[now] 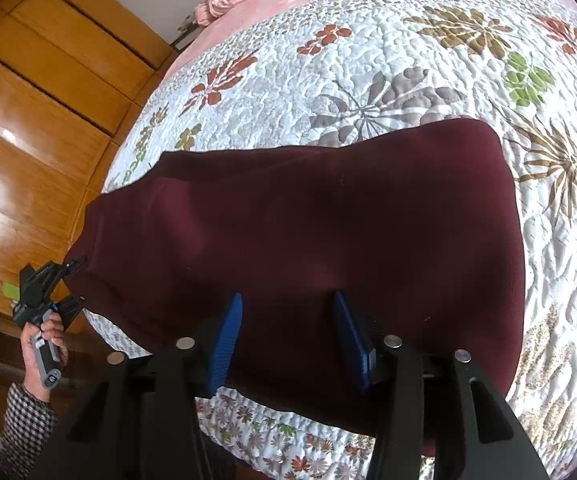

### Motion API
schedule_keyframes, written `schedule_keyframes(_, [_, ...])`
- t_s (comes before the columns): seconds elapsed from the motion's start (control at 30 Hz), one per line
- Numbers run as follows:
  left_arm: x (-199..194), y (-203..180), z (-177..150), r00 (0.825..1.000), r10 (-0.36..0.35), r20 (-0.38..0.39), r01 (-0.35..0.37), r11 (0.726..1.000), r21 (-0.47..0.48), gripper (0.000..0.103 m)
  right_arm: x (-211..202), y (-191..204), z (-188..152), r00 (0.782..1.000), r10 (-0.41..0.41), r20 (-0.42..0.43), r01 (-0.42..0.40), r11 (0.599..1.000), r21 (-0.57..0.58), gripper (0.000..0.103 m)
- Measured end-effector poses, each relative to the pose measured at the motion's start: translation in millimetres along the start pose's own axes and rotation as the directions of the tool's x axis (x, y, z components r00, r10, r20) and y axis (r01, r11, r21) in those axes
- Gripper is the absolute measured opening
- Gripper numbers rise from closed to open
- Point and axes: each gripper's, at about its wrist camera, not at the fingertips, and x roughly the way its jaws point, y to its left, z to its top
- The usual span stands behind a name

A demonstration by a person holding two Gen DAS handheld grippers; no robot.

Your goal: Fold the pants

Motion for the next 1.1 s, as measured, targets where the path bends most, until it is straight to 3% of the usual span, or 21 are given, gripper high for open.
schedule_keyframes(0.33, [-19.8, -78.4, -16.3, 0.991, -0.127, 0.042, 0.118, 0.976, 0.183, 0.029, -43.5, -4.6, 6.7, 0.996, 0.006, 0.092, -0.007, 1.000, 0.014, 0.052])
schedule_keyframes(0.63, [-25.9, -121.4, -34.9, 0.981, -0.188, 0.043, 0.167, 0.941, 0.296, 0.029, -67.0, -24.8, 4.8, 0.991, -0.021, 0.132, 0.014, 0.999, 0.050, 0.053])
schedule_keyframes(0.93, [-20.7, -179.5, -74.9, 0.978, -0.209, -0.023, 0.194, 0.853, 0.484, 0.029, -66.7, -29.8, 0.6, 0.991, -0.008, 0.132, 0.000, 0.998, 0.056, 0.053])
schedule_keyframes(1.1, [-3.6, -211.6, -111.2, 0.981, -0.174, -0.086, 0.190, 0.770, 0.609, 0.029, -66.2, -34.6, -0.4, 0.991, -0.002, 0.135, -0.008, 0.998, 0.069, 0.053])
